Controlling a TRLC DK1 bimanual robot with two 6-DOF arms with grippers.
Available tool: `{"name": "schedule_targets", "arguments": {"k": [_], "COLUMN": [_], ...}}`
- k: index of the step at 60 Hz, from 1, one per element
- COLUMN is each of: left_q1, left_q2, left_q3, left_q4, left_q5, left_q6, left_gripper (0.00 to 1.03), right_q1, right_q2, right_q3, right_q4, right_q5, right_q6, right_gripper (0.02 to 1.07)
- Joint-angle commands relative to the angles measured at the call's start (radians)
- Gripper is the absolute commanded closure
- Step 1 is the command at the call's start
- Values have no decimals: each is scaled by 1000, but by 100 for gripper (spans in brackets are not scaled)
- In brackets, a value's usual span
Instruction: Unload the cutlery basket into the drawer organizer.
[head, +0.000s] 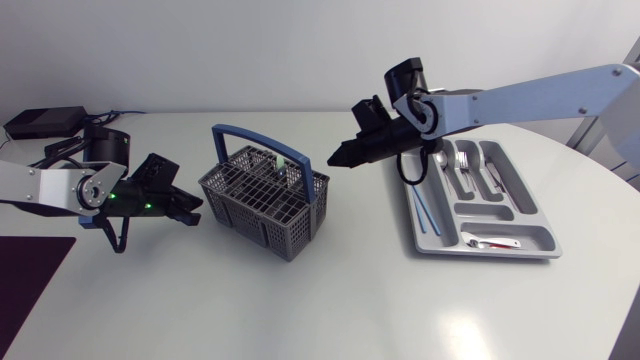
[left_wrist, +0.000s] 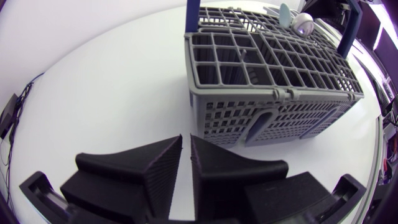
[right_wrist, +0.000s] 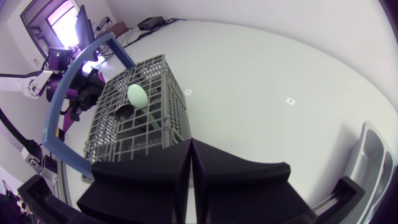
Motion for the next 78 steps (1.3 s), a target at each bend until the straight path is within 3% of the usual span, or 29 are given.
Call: {"name": "schedule_targets", "arguments": {"k": [1,17,41,78], "left_q1": [-11,-57,-103,-295], "left_q2": [33,62,153,311], "left_q3": [46,77,180,401], "left_q4": [11,60,69,-21], "left_q5": [7,7,7,-5], "left_q6": [-10,-70,-110,-151], "left_gripper": [74,74,74,74], "right_q1": [14,52,84,195], "right_q2": [57,42,-164,-480], "right_q3": [47,9,-267,-571], "right_q4": [10,-2,2,13], "right_q5": [8,-1,-4,2], "right_q6": [3,-3,-15,37], "right_gripper": [101,101,101,101]}}
